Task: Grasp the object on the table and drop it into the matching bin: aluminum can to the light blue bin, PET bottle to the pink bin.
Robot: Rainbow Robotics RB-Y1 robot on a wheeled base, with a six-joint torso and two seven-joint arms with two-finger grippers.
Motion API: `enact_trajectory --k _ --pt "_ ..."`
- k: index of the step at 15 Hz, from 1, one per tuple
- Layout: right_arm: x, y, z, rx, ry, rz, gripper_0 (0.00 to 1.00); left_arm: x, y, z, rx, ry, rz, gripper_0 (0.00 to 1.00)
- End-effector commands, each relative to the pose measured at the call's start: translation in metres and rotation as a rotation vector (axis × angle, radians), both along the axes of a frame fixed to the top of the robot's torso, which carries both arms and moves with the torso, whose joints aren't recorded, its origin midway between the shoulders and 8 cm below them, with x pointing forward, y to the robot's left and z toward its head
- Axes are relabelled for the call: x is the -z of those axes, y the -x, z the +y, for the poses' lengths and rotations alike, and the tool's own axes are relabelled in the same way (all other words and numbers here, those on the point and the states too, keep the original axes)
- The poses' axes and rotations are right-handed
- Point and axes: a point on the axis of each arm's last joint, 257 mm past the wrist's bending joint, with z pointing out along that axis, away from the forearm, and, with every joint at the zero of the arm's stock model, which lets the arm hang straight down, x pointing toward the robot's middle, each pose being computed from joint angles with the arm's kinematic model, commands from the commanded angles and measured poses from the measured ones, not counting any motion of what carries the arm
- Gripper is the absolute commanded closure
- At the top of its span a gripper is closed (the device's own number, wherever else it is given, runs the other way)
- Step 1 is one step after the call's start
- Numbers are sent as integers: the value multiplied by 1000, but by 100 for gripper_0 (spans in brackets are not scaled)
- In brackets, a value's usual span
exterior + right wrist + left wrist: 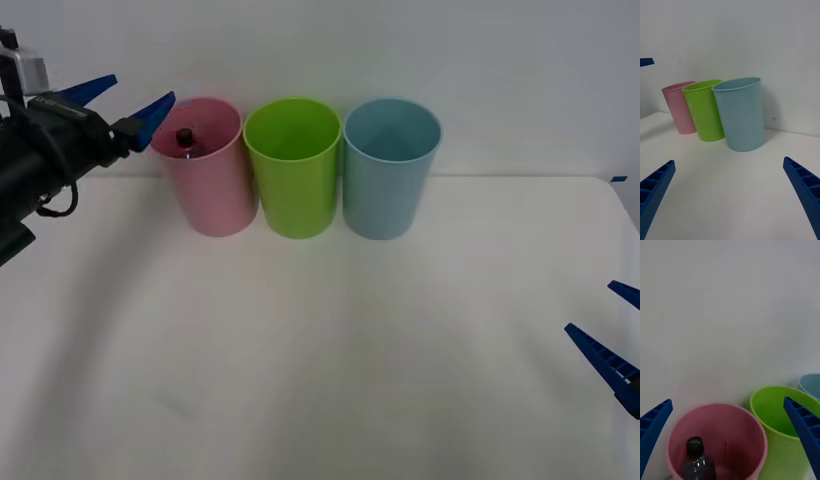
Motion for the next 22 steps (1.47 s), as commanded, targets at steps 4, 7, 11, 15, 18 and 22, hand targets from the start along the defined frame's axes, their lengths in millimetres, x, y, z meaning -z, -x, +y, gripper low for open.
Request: enact_trajectory --k 4,7,11,15,18,22 --pt "0 0 0 0 0 0 0 50 75 54 49 -73 69 0" --pt "0 0 0 0 0 0 0 79 110 74 60 -111 92 0" --pt "0 0 0 0 0 0 0 118 161 86 101 -144 131 0" --pt "0 0 0 0 0 0 0 143 201 89 151 -160 156 0" --pt "0 0 0 0 0 0 0 163 224 97 204 -153 163 0" --pt "0 0 0 0 0 0 0 175 230 101 209 -163 165 0"
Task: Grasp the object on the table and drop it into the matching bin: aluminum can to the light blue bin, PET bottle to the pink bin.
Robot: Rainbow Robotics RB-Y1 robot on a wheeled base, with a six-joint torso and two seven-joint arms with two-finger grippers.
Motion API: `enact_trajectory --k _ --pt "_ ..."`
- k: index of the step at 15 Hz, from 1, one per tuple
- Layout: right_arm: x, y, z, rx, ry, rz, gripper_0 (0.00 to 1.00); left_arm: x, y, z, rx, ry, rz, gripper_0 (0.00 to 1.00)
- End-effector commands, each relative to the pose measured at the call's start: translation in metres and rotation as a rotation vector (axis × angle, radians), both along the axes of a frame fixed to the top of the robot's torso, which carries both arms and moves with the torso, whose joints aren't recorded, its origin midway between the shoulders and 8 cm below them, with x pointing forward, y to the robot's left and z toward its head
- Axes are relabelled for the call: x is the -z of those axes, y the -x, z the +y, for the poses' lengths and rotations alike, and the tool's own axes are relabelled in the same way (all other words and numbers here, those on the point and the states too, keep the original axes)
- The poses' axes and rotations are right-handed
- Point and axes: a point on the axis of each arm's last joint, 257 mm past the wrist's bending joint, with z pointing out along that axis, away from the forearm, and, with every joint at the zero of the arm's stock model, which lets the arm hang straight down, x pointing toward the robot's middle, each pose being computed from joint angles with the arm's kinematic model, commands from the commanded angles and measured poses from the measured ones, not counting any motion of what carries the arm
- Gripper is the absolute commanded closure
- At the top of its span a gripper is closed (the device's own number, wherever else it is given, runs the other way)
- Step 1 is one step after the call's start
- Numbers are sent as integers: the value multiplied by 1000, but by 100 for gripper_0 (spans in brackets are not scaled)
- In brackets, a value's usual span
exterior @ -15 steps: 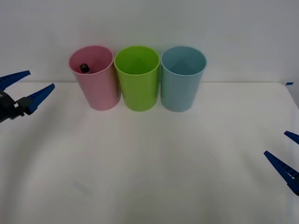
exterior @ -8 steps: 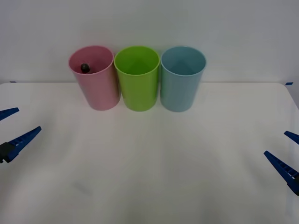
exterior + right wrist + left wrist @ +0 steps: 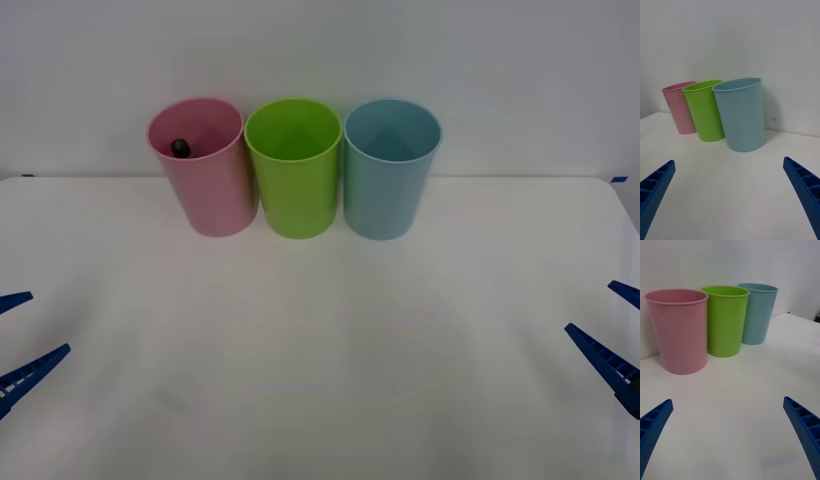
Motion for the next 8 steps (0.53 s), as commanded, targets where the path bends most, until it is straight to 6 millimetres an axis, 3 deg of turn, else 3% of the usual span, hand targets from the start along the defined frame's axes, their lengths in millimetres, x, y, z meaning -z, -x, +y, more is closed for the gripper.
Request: enact_trajectory --k 1,8 --pt "0 0 0 0 0 0 0 -1 1 -2 9 8 1 0" --pt "0 0 0 0 0 0 0 -4 -4 -5 16 23 1 0"
